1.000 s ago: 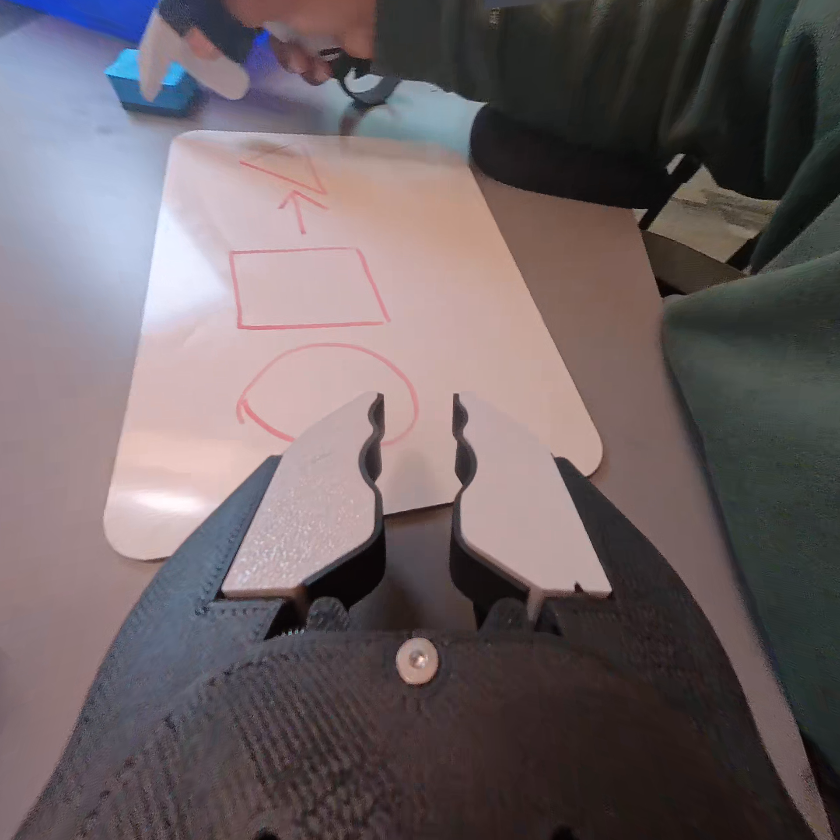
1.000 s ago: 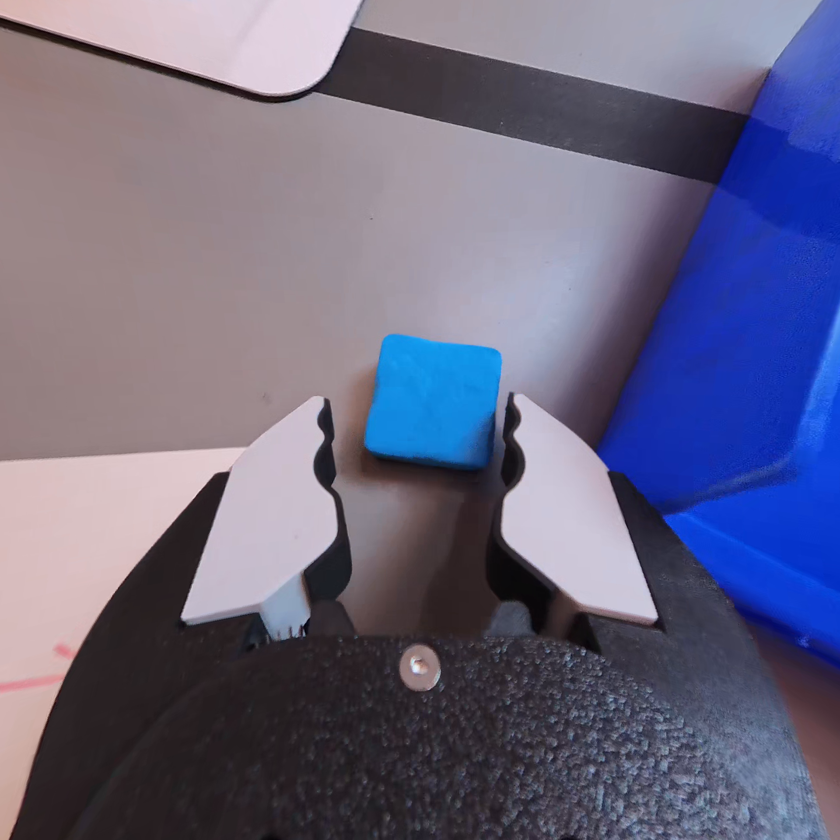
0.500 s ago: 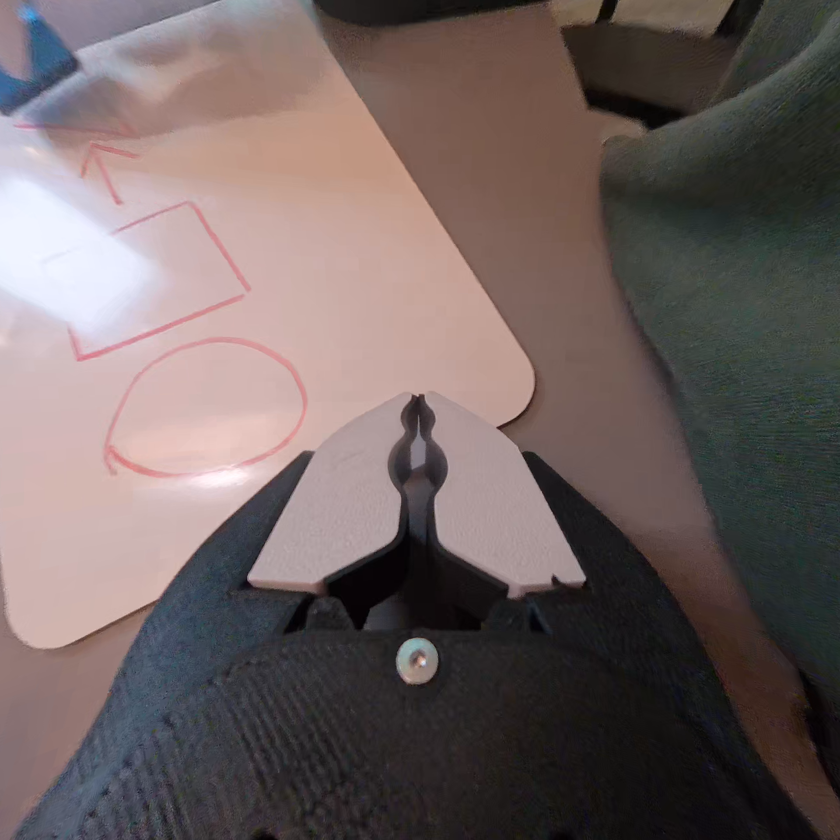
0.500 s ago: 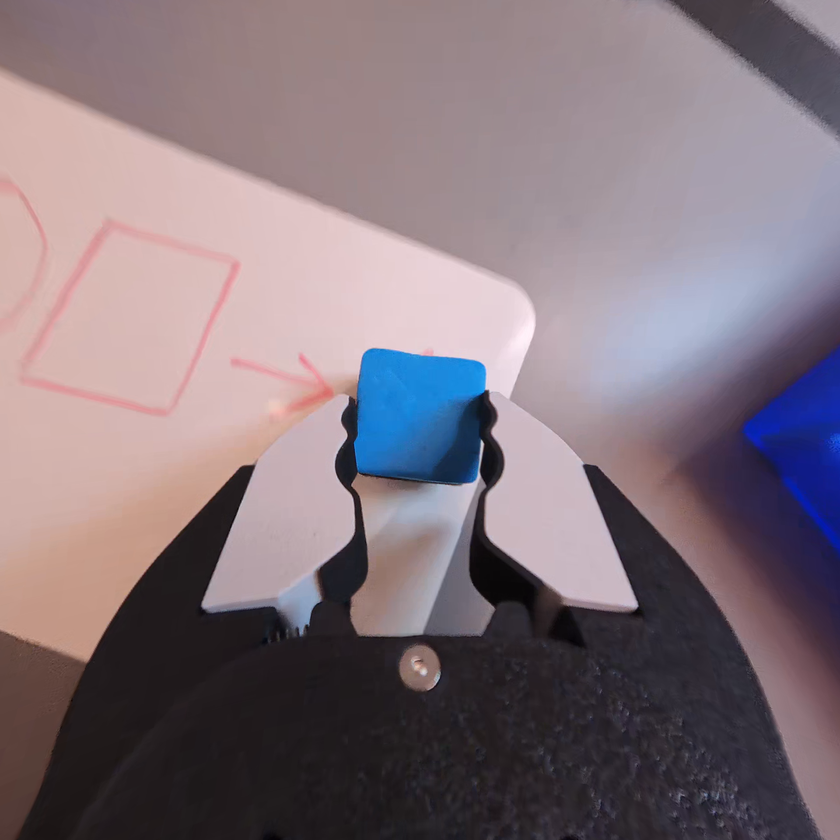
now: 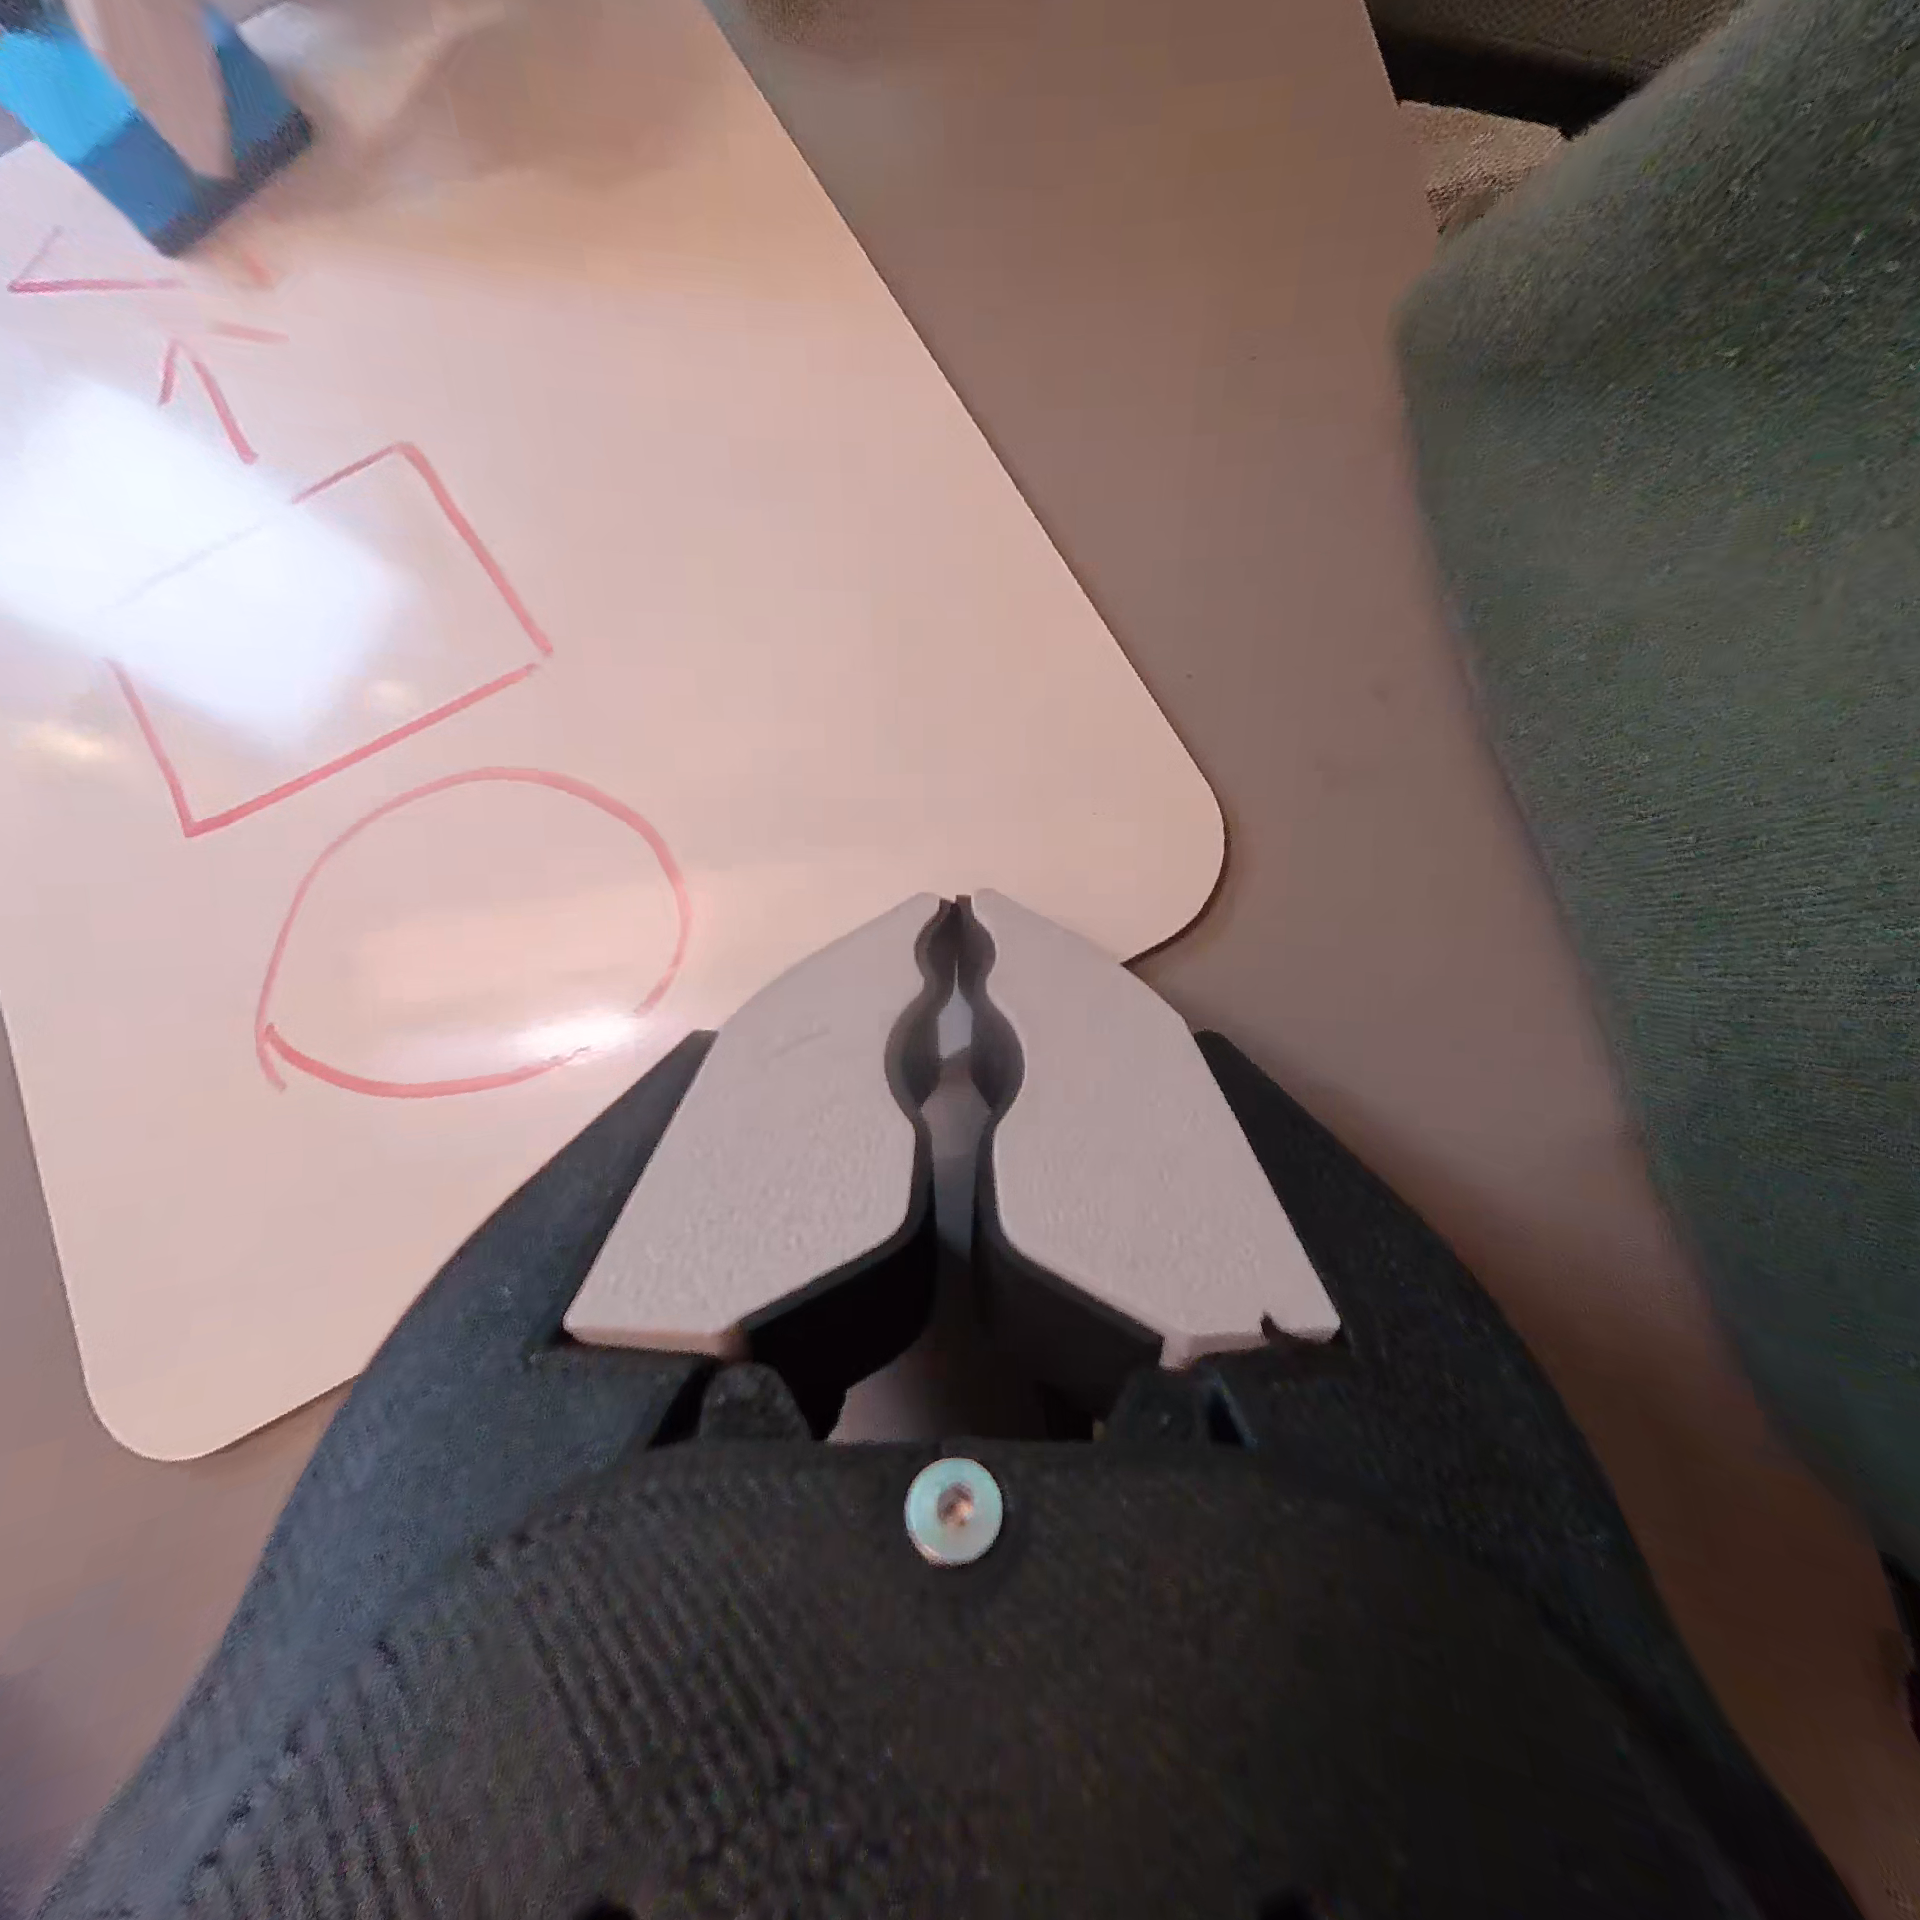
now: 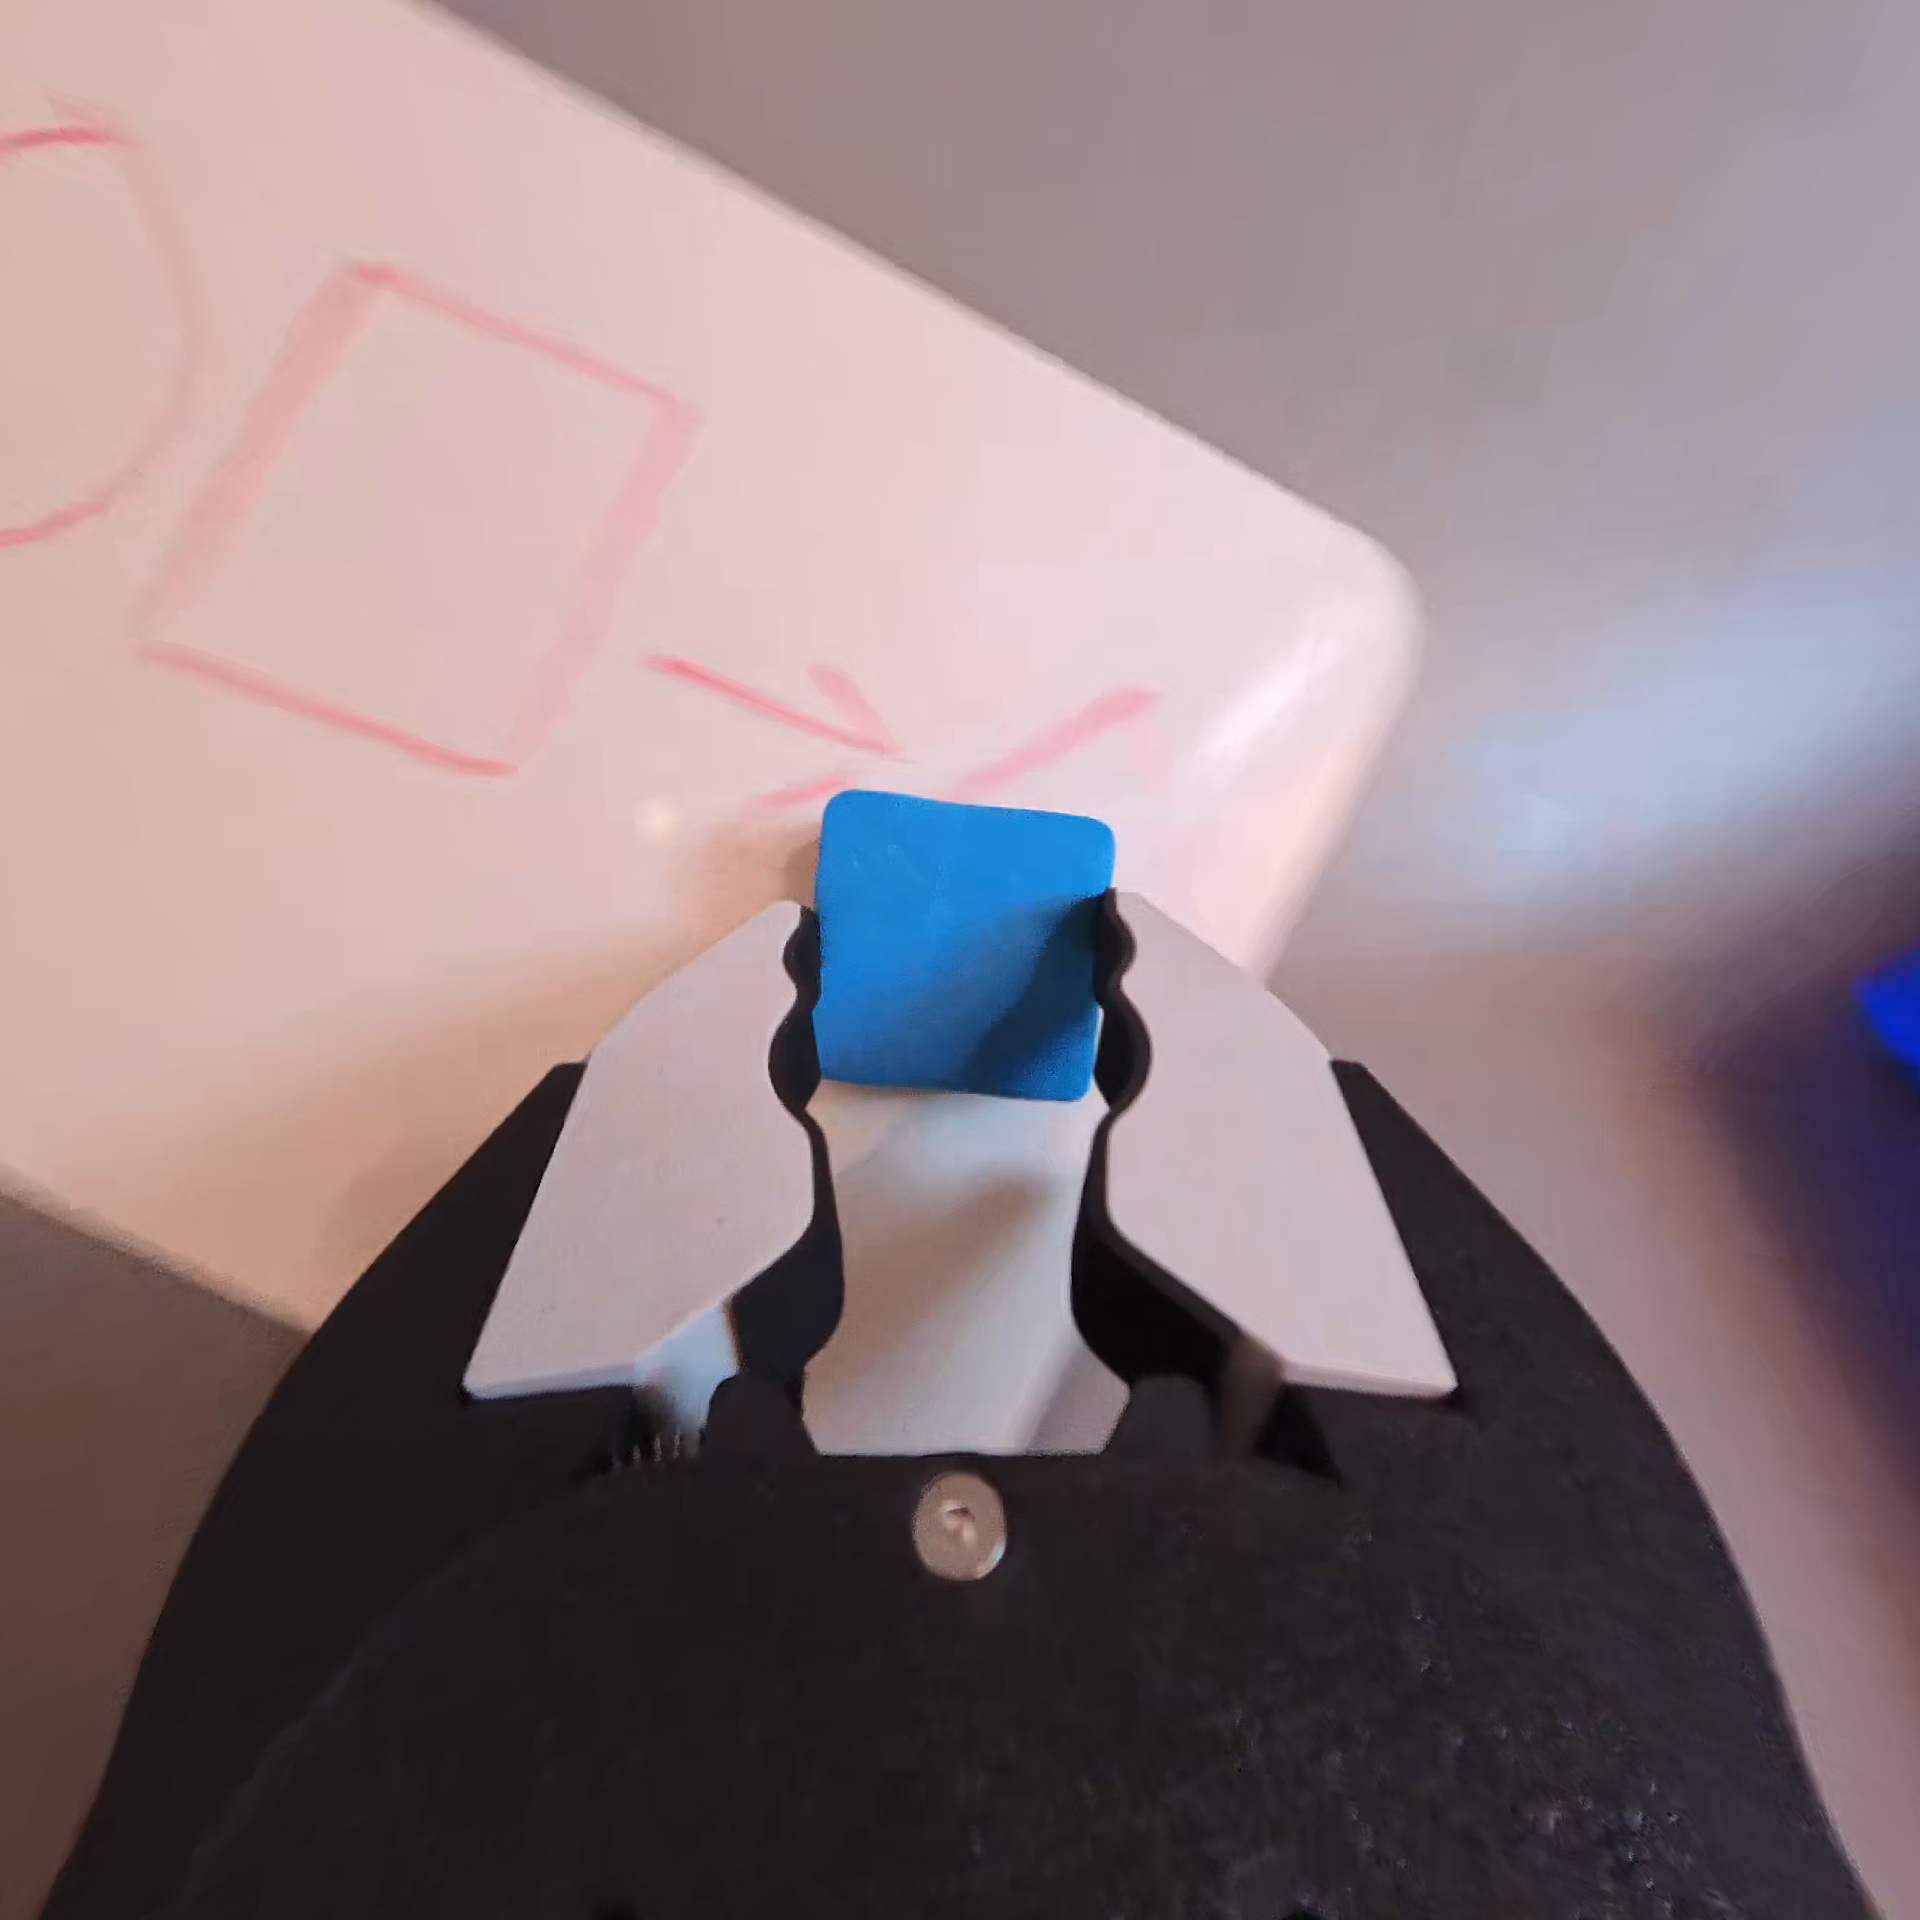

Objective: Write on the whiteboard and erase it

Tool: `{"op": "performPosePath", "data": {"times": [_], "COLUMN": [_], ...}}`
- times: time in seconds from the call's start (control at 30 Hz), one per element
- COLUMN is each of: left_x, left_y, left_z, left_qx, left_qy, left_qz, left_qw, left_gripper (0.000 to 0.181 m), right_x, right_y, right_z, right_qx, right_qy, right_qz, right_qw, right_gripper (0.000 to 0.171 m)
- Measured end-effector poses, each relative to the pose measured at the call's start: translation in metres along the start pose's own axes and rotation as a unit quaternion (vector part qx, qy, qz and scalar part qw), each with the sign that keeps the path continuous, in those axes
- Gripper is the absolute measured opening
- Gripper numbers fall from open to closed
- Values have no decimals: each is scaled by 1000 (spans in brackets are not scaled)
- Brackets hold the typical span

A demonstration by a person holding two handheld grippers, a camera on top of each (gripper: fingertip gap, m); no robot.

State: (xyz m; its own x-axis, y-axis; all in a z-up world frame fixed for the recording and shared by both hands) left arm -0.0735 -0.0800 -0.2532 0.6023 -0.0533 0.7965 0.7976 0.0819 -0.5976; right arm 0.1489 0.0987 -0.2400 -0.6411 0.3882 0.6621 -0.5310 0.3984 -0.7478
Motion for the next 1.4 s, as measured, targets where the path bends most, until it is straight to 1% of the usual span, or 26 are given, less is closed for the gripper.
{"op": "performPosePath", "data": {"times": [0.07, 0.1, 0.13, 0.2, 0.23, 0.27, 0.37, 0.43, 0.53, 0.57, 0.6, 0.67, 0.73, 0.77, 0.8, 0.87, 0.93, 0.97, 1.03, 1.13, 1.17, 1.2, 1.27, 1.3, 1.33, 1.4], "left_x": [0, 0, 0, 0, -1, -1, -1, -1, -1, -1, -2, -2, -2, -2, -2, -2, -2, -3, -3, -3, -3, -3, -2, -2, -2, -3], "left_y": [0, 0, 0, 0, -1, -2, -2, -1, -1, -1, -1, -2, -2, -2, -2, -2, -2, -2, -2, -2, -2, -2, -1, -1, -1, -1], "left_z": [0, 1, 0, 0, 1, 1, 1, 0, -1, -1, -1, -1, -1, -1, -1, -2, -3, -3, -3, -3, -3, -3, -3, -3, -3, -3], "left_qx": [-8, -10, -11, -8, -1, 3, 2, -2, -2, -1, 1, -2, -7, -8, -8, -5, -2, -2, -2, -5, -5, -4, -2, 0, 1, 1], "left_qy": [-6, -7, -7, -6, -4, -2, -5, -6, -2, -2, -2, -5, -9, -10, -9, -5, -2, -2, -2, -5, -4, -3, 1, 2, 2, 2], "left_qz": [0, 1, 2, 4, 6, 8, 9, 10, 9, 8, 8, 7, 6, 7, 7, 8, 8, 7, 6, 6, 6, 7, 7, 7, 8, 7], "left_qw": [1000, 1000, 1000, 1000, 1000, 1000, 1000, 1000, 1000, 1000, 1000, 1000, 1000, 1000, 1000, 1000, 1000, 1000, 1000, 1000, 1000, 1000, 1000, 1000, 1000, 1000], "left_gripper": [0, 0, 0, 0, 0, 0, 0, 0, 0, 0, 0, 0, 0, 0, 0, 0, 0, 0, 0, 0, 0, 0, 0, 0, 0, 0], "right_x": [11, 17, 21, 19, 14, 11, 15, 27, 33, 28, 24, 20, 27, 34, 41, 47, 40, 35, 30, 39, 43, 47, 43, 37, 33, 31], "right_y": [6, 12, 17, 20, 17, 14, 14, 22, 35, 31, 27, 20, 22, 27, 32, 43, 40, 36, 29, 32, 36, 41, 43, 39, 34, 29], "right_z": [38, 41, 28, -22, -35, -32, 27, 37, -33, -50, -50, -14, 31, 42, 40, 0, -45, -48, -14, 47, 45, 26, -33, -51, -51, -10], "right_qx": [44, 40, 25, -15, -17, -12, 51, 46, -17, -29, -27, 8, 40, 41, 34, 0, -31, -31, 1, 48, 44, 28, -25, -42, -43, 0], "right_qy": [-46, -63, -55, 3, 14, 2, -59, -91, 14, 29, 19, -15, -65, -88, -94, -39, 21, 20, -13, -86, -91, -66, 19, 34, 25, -16], "right_qz": [7, 6, -2, -27, -37, -43, -40, -23, -45, -39, -28, -18, -6, 0, 1, -7, -12, -13, -15, -20, -21, -25, -31, -23, -15, -13], "right_qw": [998, 997, 998, 1000, 999, 999, 996, 995, 999, 998, 999, 1000, 997, 995, 995, 999, 999, 999, 1000, 995, 995, 997, 999, 998, 999, 1000], "right_gripper": [51, 51, 52, 52, 52, 51, 51, 51, 52, 51, 51, 51, 51, 51, 51, 52, 51, 51, 51, 51, 51, 51, 51, 51, 51, 51]}}
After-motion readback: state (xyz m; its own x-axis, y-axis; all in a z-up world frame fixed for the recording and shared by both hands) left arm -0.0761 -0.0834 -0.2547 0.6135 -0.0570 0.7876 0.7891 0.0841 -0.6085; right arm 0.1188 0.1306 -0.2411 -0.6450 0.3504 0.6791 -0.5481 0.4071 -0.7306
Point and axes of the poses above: each gripper's, where its closed fingertips meet, y out along the fingers, x out of its top, z = x × y across the jaws, the point moved 5 cm from there along -y, back along the fingers, and after that the axes turned 9 degrees about -z, right-handed, at the moved point
